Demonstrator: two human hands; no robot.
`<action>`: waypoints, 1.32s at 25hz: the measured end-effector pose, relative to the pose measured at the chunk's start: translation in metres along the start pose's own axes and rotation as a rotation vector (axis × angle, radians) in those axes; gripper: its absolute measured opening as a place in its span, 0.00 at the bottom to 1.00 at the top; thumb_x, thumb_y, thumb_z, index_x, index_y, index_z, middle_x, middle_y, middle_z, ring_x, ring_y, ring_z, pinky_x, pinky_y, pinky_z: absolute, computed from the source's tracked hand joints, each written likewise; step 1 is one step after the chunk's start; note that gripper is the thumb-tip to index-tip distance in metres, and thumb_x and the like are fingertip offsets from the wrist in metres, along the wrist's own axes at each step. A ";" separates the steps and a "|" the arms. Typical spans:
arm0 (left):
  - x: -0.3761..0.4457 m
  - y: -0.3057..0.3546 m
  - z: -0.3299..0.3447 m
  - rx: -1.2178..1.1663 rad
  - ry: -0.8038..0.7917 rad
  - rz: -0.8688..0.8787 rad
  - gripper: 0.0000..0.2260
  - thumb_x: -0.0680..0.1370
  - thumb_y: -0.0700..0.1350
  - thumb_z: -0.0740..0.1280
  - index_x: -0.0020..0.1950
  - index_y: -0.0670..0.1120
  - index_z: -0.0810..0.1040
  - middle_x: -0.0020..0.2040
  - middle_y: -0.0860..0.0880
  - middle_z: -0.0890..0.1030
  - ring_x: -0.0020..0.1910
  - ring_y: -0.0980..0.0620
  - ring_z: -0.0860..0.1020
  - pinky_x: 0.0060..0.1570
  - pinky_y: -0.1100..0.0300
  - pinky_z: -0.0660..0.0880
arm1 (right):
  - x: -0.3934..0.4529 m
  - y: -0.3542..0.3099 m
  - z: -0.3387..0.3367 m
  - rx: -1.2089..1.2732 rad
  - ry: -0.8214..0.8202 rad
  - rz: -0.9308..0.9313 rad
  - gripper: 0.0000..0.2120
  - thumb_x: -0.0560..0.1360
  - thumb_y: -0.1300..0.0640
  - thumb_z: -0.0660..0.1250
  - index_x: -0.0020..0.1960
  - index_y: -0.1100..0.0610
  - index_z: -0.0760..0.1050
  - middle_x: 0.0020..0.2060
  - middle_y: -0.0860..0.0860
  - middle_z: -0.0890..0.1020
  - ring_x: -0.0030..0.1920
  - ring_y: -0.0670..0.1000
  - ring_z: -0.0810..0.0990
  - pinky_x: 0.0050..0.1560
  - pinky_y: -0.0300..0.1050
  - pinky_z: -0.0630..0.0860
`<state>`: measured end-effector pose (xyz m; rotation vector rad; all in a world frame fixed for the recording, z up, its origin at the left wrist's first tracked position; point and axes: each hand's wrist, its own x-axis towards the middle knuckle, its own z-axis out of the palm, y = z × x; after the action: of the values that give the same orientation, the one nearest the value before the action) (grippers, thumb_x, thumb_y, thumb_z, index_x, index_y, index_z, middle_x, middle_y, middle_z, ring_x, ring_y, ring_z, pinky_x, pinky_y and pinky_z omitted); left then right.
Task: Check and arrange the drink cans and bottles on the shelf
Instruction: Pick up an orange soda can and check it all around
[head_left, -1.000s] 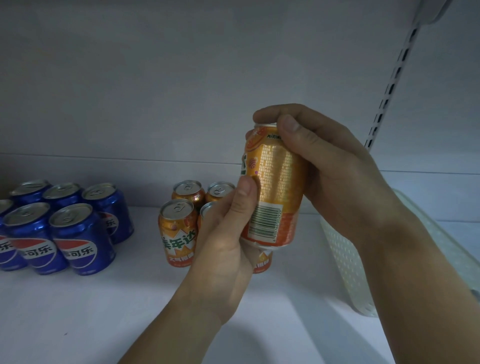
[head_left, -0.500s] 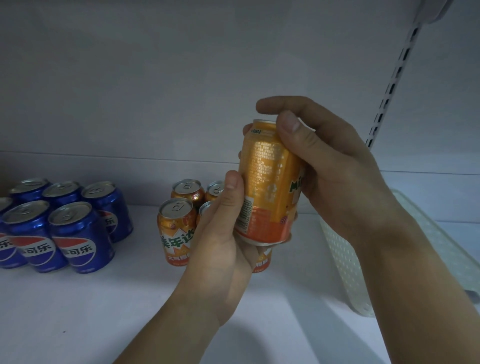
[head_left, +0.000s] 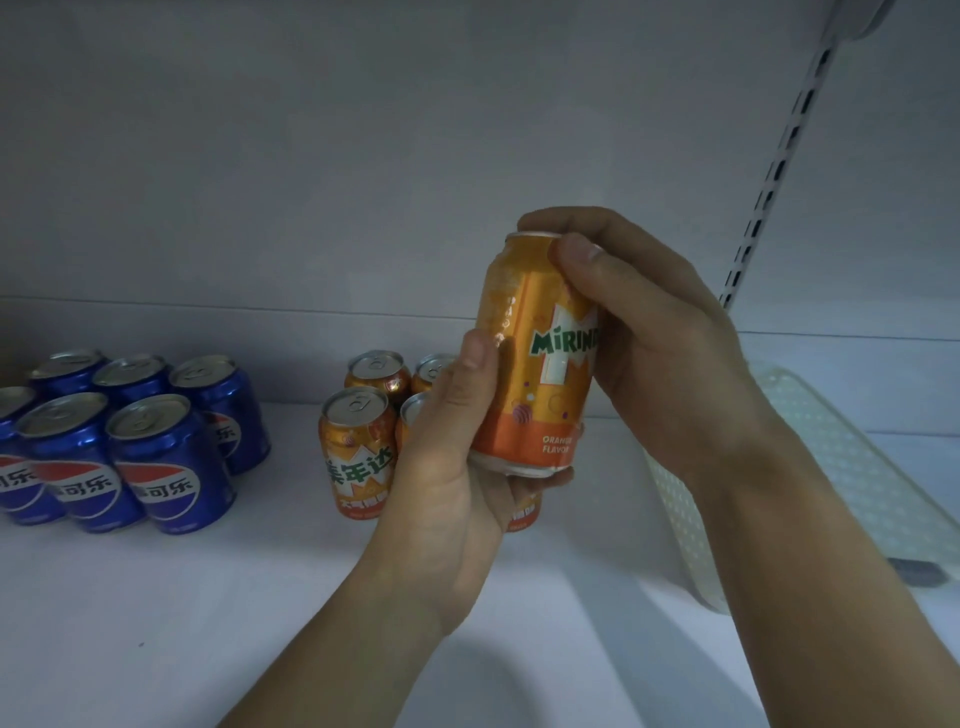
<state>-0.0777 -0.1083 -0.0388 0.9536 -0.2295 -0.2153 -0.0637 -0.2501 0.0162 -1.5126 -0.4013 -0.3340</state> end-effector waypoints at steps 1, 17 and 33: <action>0.000 0.000 -0.001 0.002 0.013 0.020 0.24 0.72 0.57 0.69 0.64 0.47 0.79 0.57 0.44 0.85 0.54 0.46 0.85 0.54 0.48 0.81 | 0.000 0.001 0.000 -0.008 0.006 -0.003 0.14 0.78 0.53 0.65 0.61 0.54 0.80 0.56 0.57 0.85 0.52 0.53 0.85 0.54 0.55 0.81; 0.000 -0.003 -0.002 -0.140 -0.072 0.007 0.25 0.70 0.60 0.68 0.61 0.48 0.84 0.60 0.44 0.84 0.57 0.46 0.83 0.58 0.47 0.77 | -0.002 -0.008 0.003 0.039 0.009 -0.012 0.19 0.79 0.48 0.63 0.69 0.50 0.76 0.56 0.59 0.85 0.57 0.56 0.85 0.60 0.59 0.81; 0.001 -0.001 -0.004 -0.077 -0.123 0.026 0.22 0.74 0.56 0.65 0.64 0.48 0.82 0.62 0.45 0.83 0.62 0.46 0.82 0.62 0.48 0.78 | 0.000 -0.011 0.000 -0.061 -0.012 -0.006 0.16 0.77 0.48 0.65 0.61 0.52 0.81 0.54 0.52 0.86 0.54 0.52 0.86 0.56 0.50 0.81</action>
<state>-0.0755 -0.1061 -0.0414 0.8615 -0.3445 -0.2578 -0.0683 -0.2502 0.0261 -1.5739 -0.4077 -0.3446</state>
